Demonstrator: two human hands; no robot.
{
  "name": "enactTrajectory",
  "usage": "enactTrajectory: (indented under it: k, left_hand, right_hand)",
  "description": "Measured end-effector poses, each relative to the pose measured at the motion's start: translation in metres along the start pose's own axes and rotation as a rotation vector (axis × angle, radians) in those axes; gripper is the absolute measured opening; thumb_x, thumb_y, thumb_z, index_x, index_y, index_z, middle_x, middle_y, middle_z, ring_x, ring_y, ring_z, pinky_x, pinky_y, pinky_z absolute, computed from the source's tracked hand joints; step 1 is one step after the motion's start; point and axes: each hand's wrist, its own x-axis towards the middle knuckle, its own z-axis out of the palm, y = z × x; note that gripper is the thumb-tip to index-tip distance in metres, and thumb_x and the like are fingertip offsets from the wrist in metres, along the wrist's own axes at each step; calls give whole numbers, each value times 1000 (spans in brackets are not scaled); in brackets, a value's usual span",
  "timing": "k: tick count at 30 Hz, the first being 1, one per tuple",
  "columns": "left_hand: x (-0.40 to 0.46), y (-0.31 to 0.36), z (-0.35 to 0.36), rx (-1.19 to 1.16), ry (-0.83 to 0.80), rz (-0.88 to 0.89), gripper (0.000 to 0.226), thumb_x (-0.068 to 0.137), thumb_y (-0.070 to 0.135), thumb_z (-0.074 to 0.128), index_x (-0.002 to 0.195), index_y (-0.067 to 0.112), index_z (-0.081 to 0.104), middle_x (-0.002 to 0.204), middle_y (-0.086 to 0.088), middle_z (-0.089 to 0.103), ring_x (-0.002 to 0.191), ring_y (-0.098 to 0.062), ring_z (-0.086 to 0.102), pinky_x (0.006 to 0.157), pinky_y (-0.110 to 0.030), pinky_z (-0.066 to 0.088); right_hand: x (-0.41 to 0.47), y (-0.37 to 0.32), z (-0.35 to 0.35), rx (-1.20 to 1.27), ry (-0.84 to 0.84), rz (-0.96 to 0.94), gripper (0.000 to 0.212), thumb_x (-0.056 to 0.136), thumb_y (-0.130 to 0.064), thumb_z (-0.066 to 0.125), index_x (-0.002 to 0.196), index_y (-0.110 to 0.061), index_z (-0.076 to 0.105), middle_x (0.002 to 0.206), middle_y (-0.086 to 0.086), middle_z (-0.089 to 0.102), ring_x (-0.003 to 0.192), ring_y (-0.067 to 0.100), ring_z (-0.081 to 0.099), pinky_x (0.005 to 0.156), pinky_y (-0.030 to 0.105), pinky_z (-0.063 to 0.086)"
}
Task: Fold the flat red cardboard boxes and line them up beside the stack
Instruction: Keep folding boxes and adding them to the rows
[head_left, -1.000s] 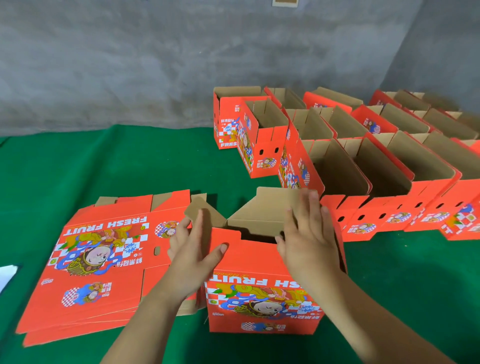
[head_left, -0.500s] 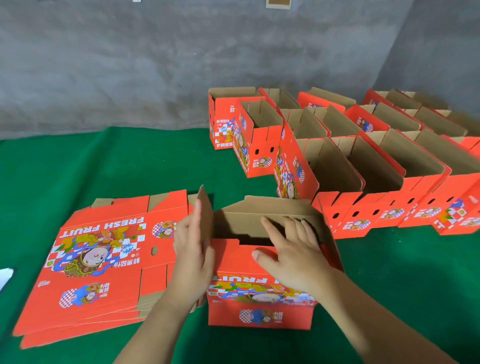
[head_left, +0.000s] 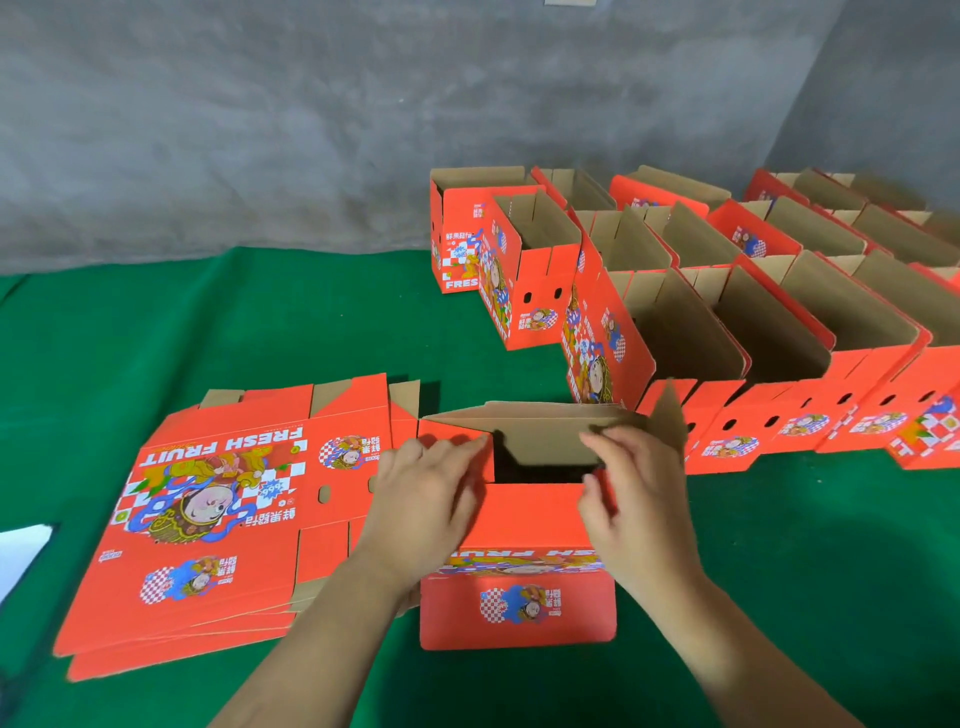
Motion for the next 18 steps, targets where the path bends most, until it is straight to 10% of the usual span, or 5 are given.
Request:
enactTrajectory:
  k: [3, 10, 15, 18]
  left_hand:
    - [16, 3, -2, 22, 26, -47, 57, 91, 30, 68, 147, 28, 56, 129, -1, 55, 96, -31, 67, 77, -43, 53]
    - [34, 4, 7, 53, -20, -186, 81, 93, 42, 64, 163, 32, 24, 173, -1, 14, 95, -38, 72, 77, -41, 56]
    - [26, 3, 7, -387, 259, -208, 46, 99, 61, 43, 136, 34, 50, 120, 23, 65, 107, -22, 55, 93, -43, 40]
    - [27, 3, 11, -208, 181, -242, 53, 94, 79, 44, 126, 42, 63, 123, 24, 59, 115, -22, 41, 99, -49, 35]
  right_hand:
    - [-22, 13, -3, -61, 202, 144, 54, 84, -22, 62, 136, -13, 51, 133, 7, 47, 129, 21, 39, 103, 46, 32]
    - [-38, 38, -6, -13, -187, 61, 37, 94, -31, 52, 123, -20, 71, 134, -3, 61, 126, 26, 55, 105, 47, 37]
    - [1, 31, -9, 221, -126, 336, 38, 99, -53, 38, 71, -28, 44, 68, -7, 47, 67, 13, 46, 63, 41, 38]
    - [22, 27, -2, 302, -115, 660, 32, 88, -64, 51, 109, -39, 52, 107, -6, 51, 102, 13, 43, 95, 49, 42]
